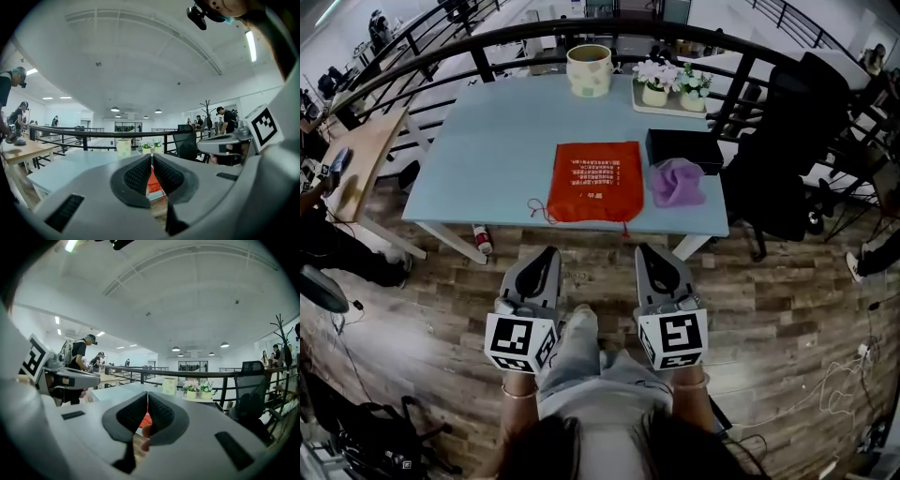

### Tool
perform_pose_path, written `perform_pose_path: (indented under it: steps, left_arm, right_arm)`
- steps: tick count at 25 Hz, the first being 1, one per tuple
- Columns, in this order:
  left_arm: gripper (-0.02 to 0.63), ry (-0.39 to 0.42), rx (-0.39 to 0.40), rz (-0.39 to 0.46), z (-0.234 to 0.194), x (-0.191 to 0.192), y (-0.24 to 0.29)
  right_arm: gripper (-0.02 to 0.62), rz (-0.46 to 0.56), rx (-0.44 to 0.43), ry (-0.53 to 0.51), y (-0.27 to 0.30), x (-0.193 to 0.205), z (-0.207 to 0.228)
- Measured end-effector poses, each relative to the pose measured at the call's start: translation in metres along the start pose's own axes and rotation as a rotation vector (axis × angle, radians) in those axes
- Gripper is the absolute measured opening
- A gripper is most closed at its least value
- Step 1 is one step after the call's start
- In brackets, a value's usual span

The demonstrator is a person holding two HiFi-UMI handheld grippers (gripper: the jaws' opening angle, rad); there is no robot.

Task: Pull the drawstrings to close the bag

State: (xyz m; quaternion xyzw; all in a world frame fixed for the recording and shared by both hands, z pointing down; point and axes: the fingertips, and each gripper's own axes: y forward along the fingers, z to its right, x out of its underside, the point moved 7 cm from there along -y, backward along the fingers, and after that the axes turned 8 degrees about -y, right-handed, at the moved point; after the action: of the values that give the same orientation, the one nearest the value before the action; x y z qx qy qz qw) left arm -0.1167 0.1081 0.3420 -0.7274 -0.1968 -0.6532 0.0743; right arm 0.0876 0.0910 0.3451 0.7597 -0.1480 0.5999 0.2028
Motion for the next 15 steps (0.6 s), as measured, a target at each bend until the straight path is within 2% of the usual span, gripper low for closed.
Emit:
perform_pose_path:
  steps: [7,15]
  left_arm:
    - [0.025,-0.003,-0.004,-0.035,-0.023,0.006,0.025]
    - [0.025,-0.019,0.007,-0.079,-0.052,0.011,0.059]
  right_arm:
    - [0.026,-0.036,-0.026,-0.013,0.033,0.010,0.002]
    - [0.026,-0.079,-0.016,-0.018,0.075,0.019,0.012]
